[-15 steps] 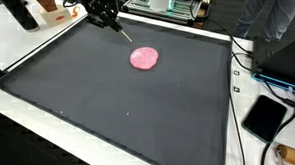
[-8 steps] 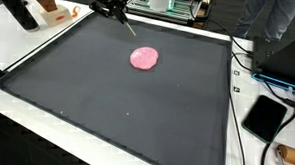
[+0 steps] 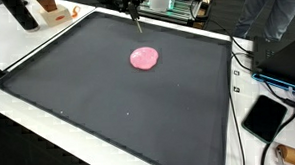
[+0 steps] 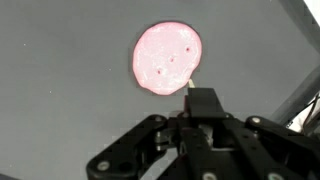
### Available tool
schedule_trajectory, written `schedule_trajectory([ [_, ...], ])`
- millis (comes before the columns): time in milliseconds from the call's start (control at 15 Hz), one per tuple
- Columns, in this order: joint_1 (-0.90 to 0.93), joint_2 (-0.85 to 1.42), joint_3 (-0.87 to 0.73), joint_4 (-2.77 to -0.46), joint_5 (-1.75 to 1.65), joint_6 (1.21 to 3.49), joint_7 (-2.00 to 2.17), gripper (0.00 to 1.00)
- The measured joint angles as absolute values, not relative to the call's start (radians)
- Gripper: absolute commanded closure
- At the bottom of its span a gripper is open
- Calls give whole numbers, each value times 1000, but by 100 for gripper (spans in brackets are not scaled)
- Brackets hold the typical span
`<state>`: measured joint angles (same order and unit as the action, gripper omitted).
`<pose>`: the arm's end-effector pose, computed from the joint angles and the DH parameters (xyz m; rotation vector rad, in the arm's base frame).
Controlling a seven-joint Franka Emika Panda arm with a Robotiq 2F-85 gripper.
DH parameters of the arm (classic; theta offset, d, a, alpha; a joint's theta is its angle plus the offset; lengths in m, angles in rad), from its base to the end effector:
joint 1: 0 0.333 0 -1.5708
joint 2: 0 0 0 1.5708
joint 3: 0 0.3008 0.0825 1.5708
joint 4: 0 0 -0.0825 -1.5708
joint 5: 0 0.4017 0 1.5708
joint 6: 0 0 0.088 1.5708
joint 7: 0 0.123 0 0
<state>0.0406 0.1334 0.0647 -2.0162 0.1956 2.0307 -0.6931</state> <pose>0.5721 0.0740 0.3383 -2.7567 -1.0076 0.0910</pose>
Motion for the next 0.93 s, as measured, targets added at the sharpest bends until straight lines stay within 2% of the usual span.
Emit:
schedule_trajectory([
  [133, 58, 132, 81, -2017, 157, 2045, -644, 97],
  [200, 65, 132, 88, -2017, 149, 2044, -628, 87],
  [600, 61, 134, 94, -2015, 149, 2044, -626, 87],
  [667, 61, 134, 94, -2015, 149, 2044, -626, 97],
  [933, 67, 134, 99, -2015, 117, 2045, -621, 97],
])
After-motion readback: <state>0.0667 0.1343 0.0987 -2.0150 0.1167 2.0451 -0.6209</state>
